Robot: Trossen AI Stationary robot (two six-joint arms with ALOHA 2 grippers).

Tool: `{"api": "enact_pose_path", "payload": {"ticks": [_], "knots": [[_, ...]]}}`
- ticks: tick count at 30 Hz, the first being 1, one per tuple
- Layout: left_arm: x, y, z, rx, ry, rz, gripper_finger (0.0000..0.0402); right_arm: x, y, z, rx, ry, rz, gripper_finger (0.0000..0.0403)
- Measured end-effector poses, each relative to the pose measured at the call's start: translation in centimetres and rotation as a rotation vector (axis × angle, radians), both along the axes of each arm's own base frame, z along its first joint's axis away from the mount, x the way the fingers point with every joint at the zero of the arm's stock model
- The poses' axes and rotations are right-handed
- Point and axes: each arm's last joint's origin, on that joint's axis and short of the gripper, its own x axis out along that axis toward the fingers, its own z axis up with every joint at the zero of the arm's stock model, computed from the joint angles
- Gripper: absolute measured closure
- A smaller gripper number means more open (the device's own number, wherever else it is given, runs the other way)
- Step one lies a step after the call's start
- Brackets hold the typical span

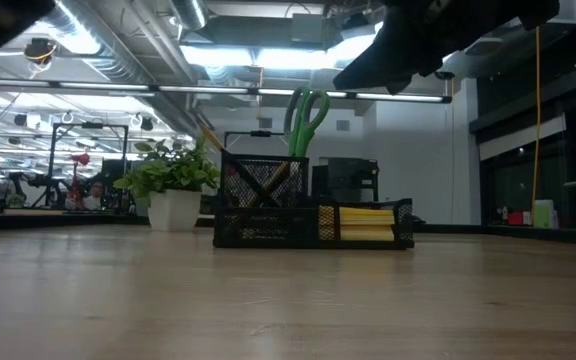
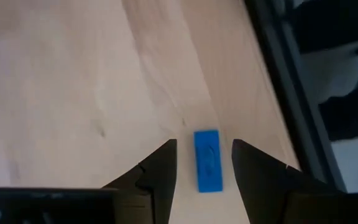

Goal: Pick and place office supplies into organizer
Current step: Put the blue eraser into the black desk organizer

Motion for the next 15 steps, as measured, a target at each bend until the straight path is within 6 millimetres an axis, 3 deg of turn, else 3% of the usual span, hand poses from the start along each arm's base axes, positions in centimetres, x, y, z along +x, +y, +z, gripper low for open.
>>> {"api": "enact_pose_path", "payload": {"ticks": [8, 15], "knots": [[0.0, -1.0, -4.0, -0.003, 0.161, 0.007, 0.0255, 0.0, 0.0, -0.1, 0.023, 0.009, -0.014, 0.0393], [0.1, -1.0, -4.3, 0.005, 0.143, 0.065, 0.0252, -0.1, 0.1, -0.1, 0.047, 0.009, -0.024, 0.0393]]}}
